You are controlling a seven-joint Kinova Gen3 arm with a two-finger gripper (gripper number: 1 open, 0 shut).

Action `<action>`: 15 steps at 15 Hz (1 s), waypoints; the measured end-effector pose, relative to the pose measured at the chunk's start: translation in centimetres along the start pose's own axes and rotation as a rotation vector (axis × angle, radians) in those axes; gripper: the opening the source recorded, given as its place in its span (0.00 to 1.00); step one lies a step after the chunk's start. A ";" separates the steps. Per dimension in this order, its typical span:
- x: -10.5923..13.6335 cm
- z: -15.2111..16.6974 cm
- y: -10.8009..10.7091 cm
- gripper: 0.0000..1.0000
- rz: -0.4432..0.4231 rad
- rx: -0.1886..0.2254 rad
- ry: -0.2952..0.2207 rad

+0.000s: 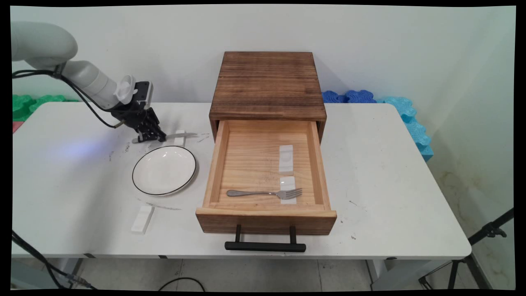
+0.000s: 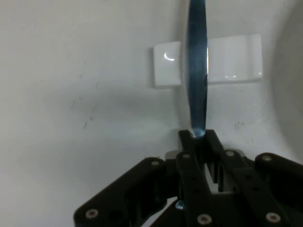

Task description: Place the picked object into the drawer

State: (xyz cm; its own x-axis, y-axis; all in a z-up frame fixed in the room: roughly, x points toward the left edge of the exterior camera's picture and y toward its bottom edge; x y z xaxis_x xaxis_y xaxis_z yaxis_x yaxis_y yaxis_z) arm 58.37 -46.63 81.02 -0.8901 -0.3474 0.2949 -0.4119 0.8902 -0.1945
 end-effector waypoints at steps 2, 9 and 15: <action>0.0 0.0 0.1 0.00 0.000 0.000 0.000; 0.1 -1.4 -0.1 0.00 -0.014 0.023 -0.001; -0.1 -4.5 0.9 0.00 -0.030 0.048 -0.010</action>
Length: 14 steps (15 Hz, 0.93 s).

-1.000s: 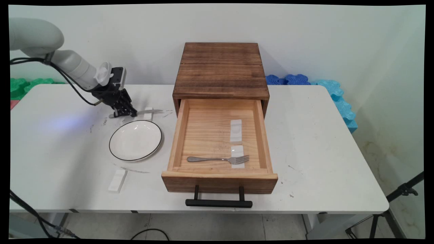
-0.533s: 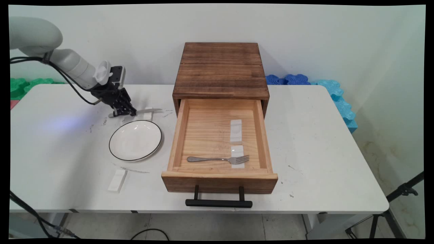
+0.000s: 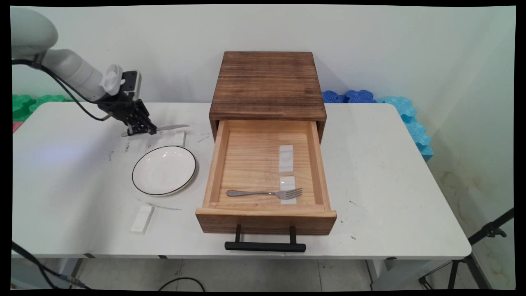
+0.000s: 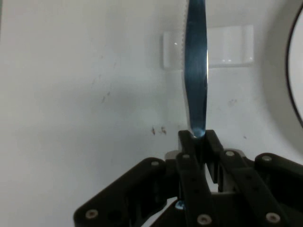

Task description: Place the picked object into the drawer

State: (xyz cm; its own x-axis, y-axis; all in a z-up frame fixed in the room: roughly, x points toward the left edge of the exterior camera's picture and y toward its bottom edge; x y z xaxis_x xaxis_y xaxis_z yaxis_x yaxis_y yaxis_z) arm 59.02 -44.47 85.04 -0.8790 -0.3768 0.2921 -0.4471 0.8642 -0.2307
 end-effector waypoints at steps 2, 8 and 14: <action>-0.1 -1.4 0.5 0.00 -0.002 0.006 -0.002; 0.1 -5.1 2.2 0.00 0.004 0.011 -0.003; 1.1 -9.0 4.3 0.00 0.030 -0.001 0.013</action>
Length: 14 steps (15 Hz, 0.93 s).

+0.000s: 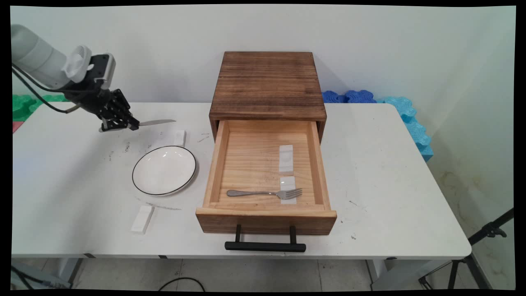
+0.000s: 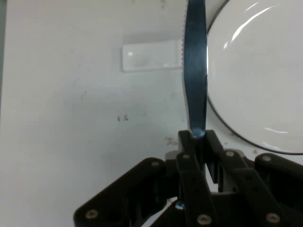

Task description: Place the picked object into the drawer

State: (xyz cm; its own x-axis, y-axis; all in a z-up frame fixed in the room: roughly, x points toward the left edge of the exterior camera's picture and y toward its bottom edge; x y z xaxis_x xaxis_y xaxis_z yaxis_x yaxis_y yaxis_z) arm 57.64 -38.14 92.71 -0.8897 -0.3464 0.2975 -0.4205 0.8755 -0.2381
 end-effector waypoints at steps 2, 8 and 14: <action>0.5 -0.9 0.5 0.00 0.007 -0.004 0.009; 3.1 -3.5 2.3 0.00 0.030 -0.020 0.050; 6.9 -5.0 3.8 0.00 0.047 -0.032 0.103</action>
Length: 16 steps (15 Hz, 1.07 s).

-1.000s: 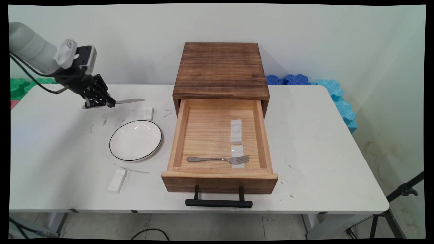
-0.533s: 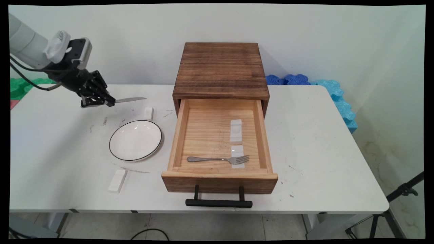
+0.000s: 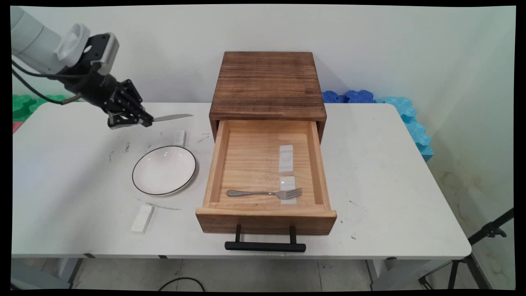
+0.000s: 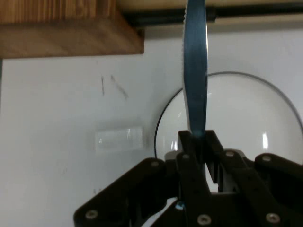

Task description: Place the picked object into the drawer

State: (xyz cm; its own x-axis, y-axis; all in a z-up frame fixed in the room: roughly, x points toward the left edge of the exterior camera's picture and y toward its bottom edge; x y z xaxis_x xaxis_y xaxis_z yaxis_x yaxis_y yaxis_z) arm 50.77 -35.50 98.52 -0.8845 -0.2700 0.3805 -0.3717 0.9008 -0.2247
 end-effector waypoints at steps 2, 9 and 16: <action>1.5 -0.1 0.4 0.00 0.004 -0.002 0.018; 7.3 0.9 1.1 0.00 0.017 -0.005 0.074; 12.9 3.6 1.1 0.00 0.032 -0.003 0.110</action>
State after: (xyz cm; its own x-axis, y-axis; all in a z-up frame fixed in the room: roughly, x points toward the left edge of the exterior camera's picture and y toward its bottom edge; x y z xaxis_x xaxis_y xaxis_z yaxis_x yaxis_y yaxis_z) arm 37.90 -39.22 99.97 -0.8592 -0.2026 0.4698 -0.3432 0.9093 -0.2355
